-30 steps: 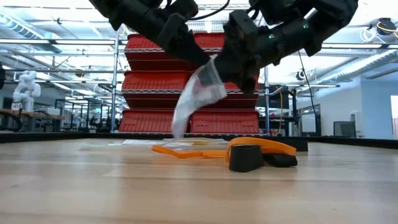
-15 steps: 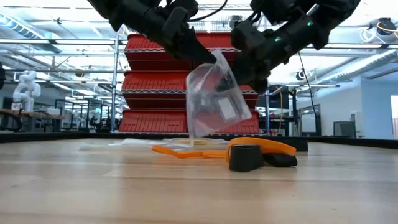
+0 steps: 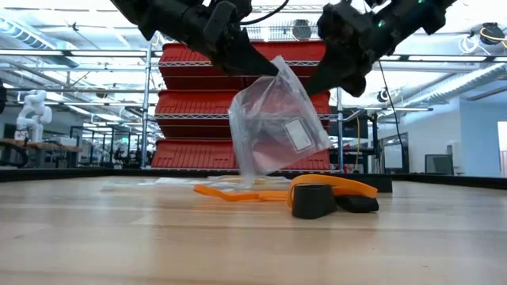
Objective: Sort rubber bands
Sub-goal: Open the zip bag
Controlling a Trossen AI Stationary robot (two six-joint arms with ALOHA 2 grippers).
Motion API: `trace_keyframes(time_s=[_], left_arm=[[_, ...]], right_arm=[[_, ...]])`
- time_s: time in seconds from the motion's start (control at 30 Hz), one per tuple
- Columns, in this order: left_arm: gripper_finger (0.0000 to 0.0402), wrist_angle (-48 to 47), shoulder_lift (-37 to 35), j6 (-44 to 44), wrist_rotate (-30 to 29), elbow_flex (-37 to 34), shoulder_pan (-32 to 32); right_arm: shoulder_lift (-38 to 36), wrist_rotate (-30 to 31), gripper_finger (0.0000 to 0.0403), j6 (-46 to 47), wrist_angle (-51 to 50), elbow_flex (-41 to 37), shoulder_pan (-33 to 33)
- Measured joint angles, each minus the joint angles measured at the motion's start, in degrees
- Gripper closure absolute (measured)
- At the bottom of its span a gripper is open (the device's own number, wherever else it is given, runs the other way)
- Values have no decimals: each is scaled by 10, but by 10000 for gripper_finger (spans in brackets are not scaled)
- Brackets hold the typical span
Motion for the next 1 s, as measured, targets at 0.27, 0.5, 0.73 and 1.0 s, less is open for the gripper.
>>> trace_keyframes(time_s=[0.27, 0.5, 0.73, 1.0], left_arm=[[402, 4, 0, 0, 0, 0, 0], [402, 0, 0, 0, 3, 0, 2], [373, -7, 0, 5, 81, 0, 10], [277, 31, 5, -40, 112, 5, 29]], right_arm=[[59, -61, 264, -45, 108, 0, -14], [59, -57, 389, -58, 82, 0, -25], [-14, -67, 401, -64, 19, 0, -29], [-38, -116, 402, -68, -5, 0, -32]])
